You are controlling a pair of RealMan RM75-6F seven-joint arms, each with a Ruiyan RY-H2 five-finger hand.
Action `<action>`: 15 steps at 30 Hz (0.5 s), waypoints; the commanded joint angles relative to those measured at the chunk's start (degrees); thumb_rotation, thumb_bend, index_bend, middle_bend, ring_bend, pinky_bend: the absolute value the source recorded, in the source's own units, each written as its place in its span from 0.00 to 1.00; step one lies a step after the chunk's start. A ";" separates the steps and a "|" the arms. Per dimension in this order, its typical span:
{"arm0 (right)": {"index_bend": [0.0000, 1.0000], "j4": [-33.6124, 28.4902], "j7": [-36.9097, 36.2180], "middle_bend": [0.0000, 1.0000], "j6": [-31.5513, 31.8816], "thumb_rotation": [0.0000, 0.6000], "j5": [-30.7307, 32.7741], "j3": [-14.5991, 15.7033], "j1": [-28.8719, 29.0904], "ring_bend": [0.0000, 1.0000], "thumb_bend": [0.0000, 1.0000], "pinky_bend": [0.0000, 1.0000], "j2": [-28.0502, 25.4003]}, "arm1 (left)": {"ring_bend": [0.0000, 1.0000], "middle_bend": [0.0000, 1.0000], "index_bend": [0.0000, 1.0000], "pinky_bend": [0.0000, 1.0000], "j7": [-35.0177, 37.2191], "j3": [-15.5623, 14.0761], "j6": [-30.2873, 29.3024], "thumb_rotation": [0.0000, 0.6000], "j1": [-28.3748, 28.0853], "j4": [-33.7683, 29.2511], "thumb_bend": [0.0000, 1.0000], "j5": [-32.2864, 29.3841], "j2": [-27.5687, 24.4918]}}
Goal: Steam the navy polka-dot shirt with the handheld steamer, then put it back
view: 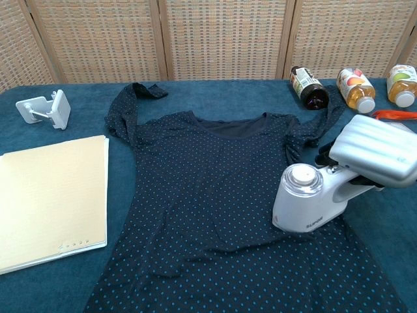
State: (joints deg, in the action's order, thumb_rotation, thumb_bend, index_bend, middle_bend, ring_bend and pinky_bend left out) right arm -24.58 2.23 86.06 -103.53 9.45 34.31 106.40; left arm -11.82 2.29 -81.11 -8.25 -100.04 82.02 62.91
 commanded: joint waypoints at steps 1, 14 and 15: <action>0.93 -2.26 1.02 0.74 0.95 1.00 -1.32 0.90 0.19 0.82 1.00 1.00 -0.35 | 0.00 0.00 0.00 0.00 0.07 0.00 -0.02 1.00 0.02 0.04 0.00 0.01 -0.03; 0.93 -13.43 6.25 0.74 2.31 1.00 -6.48 4.12 0.74 0.82 1.00 1.00 -3.89 | 0.00 0.00 0.00 0.00 0.12 0.12 0.26 1.00 -0.09 0.24 0.00 -0.26 0.01; 0.93 -13.92 6.57 0.74 2.15 1.00 -6.62 4.17 0.77 0.82 1.00 1.00 -4.02 | 0.00 0.00 0.00 0.00 0.11 0.11 0.27 1.00 -0.09 0.23 0.00 -0.25 0.01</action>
State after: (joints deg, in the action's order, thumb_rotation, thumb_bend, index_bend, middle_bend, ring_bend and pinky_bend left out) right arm -37.64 8.06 88.36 -109.62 13.29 34.98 102.82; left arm -11.71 2.40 -80.85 -8.34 -99.82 81.78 62.93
